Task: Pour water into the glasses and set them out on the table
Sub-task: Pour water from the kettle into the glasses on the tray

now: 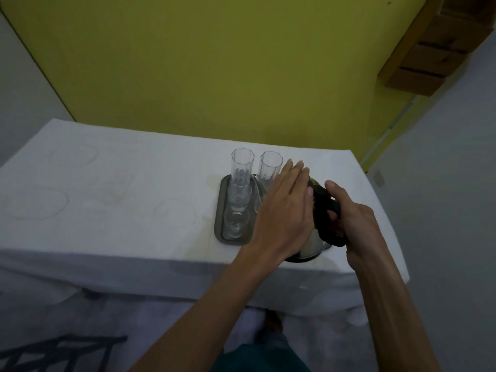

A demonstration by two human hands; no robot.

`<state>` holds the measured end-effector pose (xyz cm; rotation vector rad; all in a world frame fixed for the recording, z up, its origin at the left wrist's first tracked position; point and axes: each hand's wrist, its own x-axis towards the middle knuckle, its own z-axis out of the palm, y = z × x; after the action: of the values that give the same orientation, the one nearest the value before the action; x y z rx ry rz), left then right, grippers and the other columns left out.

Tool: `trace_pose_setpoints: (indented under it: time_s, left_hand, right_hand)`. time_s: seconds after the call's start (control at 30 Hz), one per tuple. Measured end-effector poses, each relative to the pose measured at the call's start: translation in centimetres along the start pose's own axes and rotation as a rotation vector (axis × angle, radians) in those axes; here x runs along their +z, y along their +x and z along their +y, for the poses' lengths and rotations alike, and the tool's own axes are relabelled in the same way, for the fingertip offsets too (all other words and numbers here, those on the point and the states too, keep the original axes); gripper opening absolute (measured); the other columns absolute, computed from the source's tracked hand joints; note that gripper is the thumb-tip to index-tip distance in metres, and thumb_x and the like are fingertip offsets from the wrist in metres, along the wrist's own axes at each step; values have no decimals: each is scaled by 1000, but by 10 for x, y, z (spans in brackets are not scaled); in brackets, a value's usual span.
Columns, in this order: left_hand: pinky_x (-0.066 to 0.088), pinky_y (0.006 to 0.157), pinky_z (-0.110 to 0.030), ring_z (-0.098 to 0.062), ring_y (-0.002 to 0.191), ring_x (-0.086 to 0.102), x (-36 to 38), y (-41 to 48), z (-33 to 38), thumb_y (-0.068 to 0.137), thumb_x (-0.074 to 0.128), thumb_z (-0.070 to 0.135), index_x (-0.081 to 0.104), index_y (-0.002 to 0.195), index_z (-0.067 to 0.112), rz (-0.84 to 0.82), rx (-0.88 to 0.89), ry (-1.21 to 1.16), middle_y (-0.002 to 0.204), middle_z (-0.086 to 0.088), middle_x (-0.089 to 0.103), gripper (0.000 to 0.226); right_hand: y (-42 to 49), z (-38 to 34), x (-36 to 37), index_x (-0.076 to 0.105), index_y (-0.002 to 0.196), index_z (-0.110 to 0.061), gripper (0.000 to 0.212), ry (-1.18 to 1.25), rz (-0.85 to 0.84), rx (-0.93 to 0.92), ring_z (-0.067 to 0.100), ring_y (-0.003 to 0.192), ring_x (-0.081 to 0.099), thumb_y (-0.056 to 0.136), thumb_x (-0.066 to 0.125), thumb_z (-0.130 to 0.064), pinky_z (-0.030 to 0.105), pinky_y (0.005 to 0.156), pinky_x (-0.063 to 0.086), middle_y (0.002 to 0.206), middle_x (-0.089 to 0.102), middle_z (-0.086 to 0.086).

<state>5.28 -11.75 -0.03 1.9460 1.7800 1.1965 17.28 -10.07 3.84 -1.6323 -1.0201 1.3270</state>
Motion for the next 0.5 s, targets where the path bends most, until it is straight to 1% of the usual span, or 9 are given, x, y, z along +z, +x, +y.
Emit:
trace_pose_setpoints:
  time_s: [0.03,0.1,0.17,0.3,0.37,0.5]
  left_hand:
    - [13,122,-31,-17,148,17,-1,-7,-2,103,29,23,37,145,2,-11,-1,-3,155,-9,33,47]
    - [15,122,-32,-17,148,17,-1,-16,-4,103,29,23,37,145,3,-32,-5,-13,155,-9,33,48]
    - [14,122,-31,-16,148,17,0,-26,-7,103,29,23,36,145,3,-49,-9,-12,156,-9,33,47]
    - [12,121,-28,-17,148,17,3,-40,-17,103,30,23,37,145,2,-71,-28,-16,156,-10,33,47]
    - [11,121,-28,-16,149,16,5,-46,-23,104,30,23,35,146,3,-100,-52,-27,157,-8,30,47]
    - [11,122,-29,-16,149,14,11,-55,-32,104,29,23,34,147,4,-141,-79,-13,158,-8,28,47]
  right_hand:
    - [-4,6,1,67,65,-14,41,-9,15,10,15,58,58,86,71,-50,29,60,41,50,60,-5]
    - [-10,15,1,66,65,-12,45,-31,26,23,20,61,55,84,72,-52,31,60,40,55,59,0]
    - [-16,23,3,67,67,-10,46,-57,28,31,20,61,53,85,71,-53,31,58,39,58,58,2]
    - [-23,33,6,70,81,-2,48,-106,23,27,20,61,50,88,69,-50,29,55,36,69,57,10]
    - [-25,39,8,68,79,-2,49,-131,32,32,20,60,48,88,69,-50,30,55,35,68,56,11]
    - [-24,52,12,69,77,-2,53,-178,45,54,19,64,53,86,69,-54,30,58,39,71,61,11]
